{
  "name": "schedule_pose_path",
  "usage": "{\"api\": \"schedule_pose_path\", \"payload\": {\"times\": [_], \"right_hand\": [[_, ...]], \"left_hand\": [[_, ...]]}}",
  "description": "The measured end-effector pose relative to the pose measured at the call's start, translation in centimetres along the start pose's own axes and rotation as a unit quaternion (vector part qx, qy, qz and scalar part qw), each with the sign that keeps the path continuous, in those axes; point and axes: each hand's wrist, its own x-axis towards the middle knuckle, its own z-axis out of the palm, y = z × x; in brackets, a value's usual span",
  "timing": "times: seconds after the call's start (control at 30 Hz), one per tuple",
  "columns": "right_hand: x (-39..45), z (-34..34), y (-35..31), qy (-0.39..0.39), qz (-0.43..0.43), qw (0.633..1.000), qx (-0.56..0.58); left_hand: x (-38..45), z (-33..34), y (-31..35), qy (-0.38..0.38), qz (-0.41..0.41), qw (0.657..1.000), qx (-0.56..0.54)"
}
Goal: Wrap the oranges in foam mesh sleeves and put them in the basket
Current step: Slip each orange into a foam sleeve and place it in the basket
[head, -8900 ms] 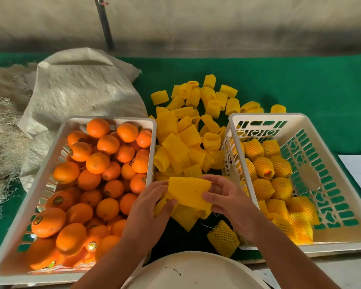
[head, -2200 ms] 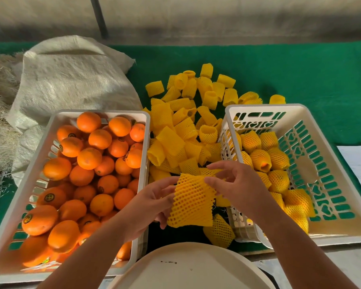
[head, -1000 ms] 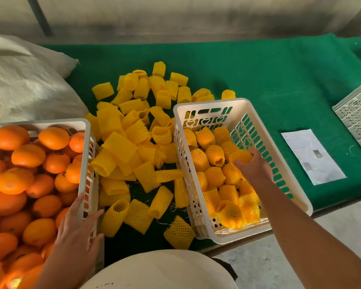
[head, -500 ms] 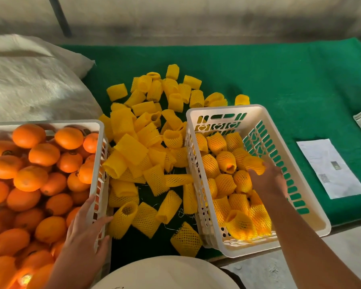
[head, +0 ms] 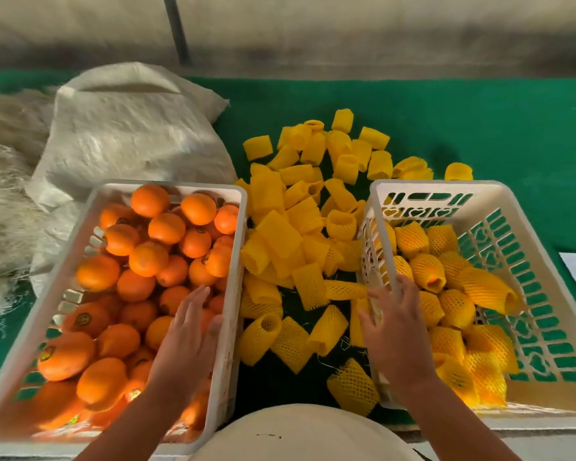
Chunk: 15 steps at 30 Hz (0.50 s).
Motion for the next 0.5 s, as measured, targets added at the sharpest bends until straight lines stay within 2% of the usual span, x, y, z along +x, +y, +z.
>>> {"api": "schedule_pose_path", "payload": {"times": [0.13, 0.23, 0.33, 0.5], "right_hand": [[0.2, 0.1, 0.5, 0.002, -0.018, 1.0, -0.004], [0.2, 0.5, 0.5, 0.002, -0.024, 1.0, -0.017], [0.0, 0.8, 0.6, 0.006, -0.018, 0.999, -0.027], [-0.2, 1.2, 0.5, 0.02, -0.037, 0.996, -0.073]], "left_hand": [[1.6, -0.6, -2.1, -0.077, 0.018, 0.976, 0.203], [2.4, -1.9, -2.5, -0.08, 0.005, 0.963, 0.258], [2.4, -2.2, -2.8, -0.1, 0.042, 0.935, 0.339], [2.6, -1.8, -2.7, -0.112, 0.035, 0.918, 0.379]]}}
